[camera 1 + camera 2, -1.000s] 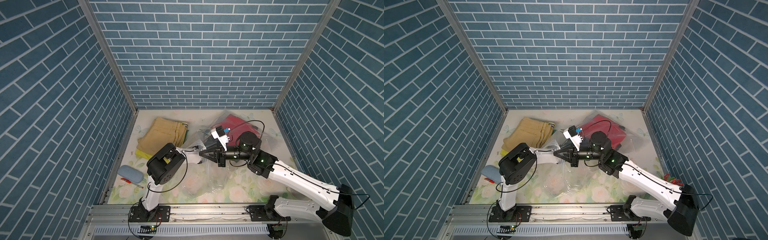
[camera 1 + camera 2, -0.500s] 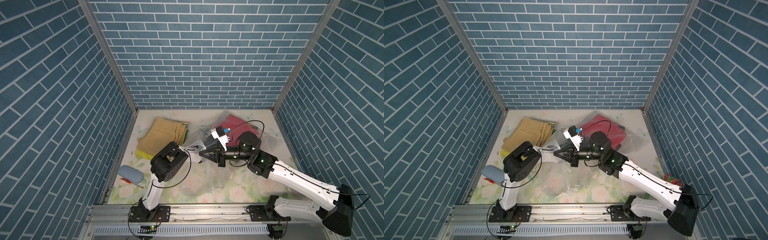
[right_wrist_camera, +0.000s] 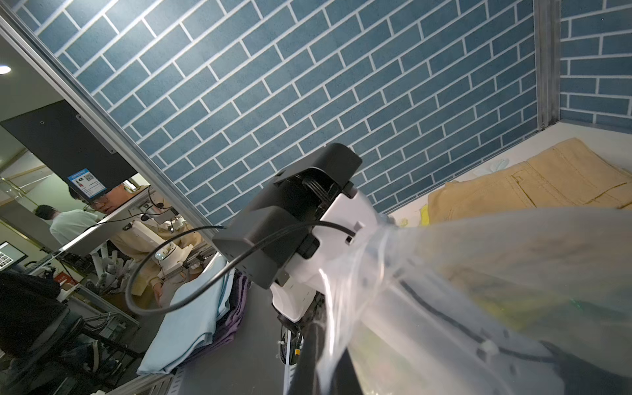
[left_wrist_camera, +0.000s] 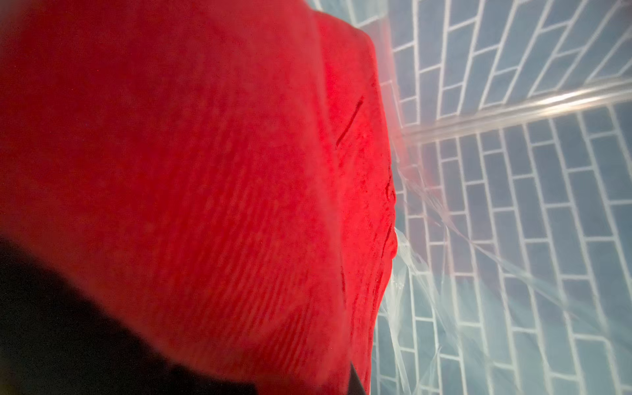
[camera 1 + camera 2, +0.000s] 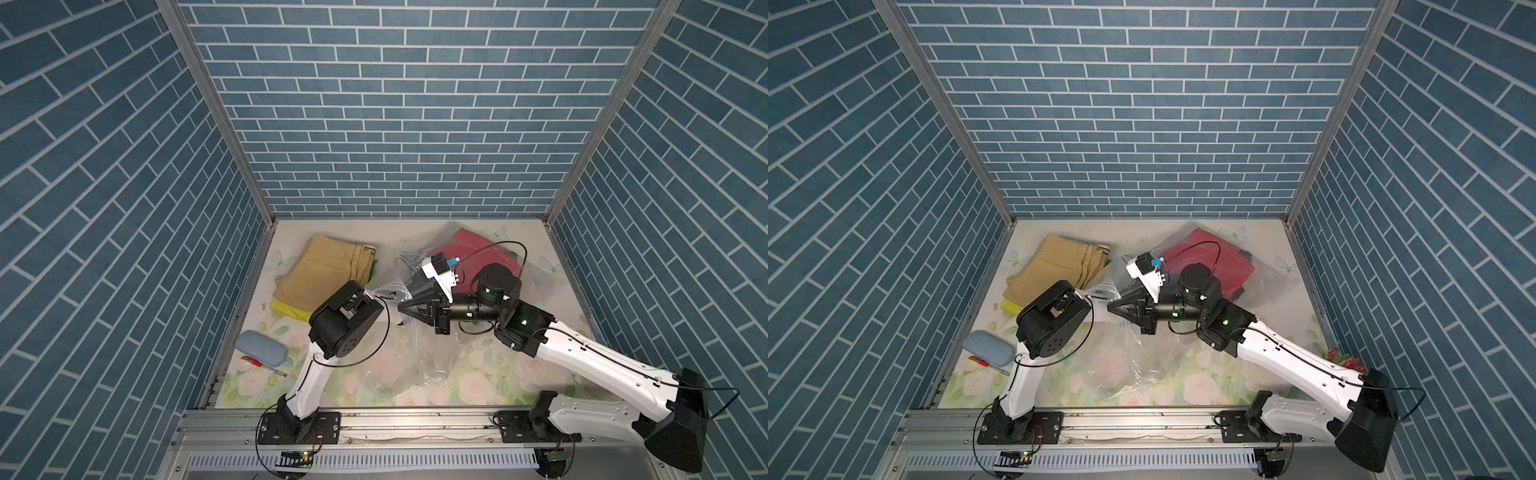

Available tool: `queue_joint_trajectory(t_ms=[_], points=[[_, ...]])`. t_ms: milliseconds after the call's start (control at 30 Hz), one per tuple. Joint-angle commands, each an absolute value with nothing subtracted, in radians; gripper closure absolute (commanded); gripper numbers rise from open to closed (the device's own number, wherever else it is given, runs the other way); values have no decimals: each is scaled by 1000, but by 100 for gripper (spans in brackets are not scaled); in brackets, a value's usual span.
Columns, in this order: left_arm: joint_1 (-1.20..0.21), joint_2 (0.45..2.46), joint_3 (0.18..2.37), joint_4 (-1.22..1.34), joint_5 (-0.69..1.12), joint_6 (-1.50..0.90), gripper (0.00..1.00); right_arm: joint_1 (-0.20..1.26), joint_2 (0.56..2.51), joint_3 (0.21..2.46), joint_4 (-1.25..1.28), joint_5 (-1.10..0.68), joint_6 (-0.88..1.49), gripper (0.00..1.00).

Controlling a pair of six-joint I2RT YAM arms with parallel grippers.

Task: Take the trousers out of the vacuum bag
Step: Take out the trousers from the vacuum bag.

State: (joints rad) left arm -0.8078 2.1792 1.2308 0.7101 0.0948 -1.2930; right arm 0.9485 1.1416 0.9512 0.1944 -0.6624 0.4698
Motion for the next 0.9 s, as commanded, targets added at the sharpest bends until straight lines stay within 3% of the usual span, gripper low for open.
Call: queue_joint_trajectory(t_ms=[0, 467, 867], points=[[-798, 2179, 1250, 797, 150, -1296, 100, 955, 1144, 930, 195, -636, 431, 100], [-799, 1984, 1044, 895, 245, -1290, 100, 955, 1168, 910, 106, -429, 372, 100], [-813, 1752, 808, 834, 244, -1235, 100, 955, 1168, 901, 66, -321, 365, 100]])
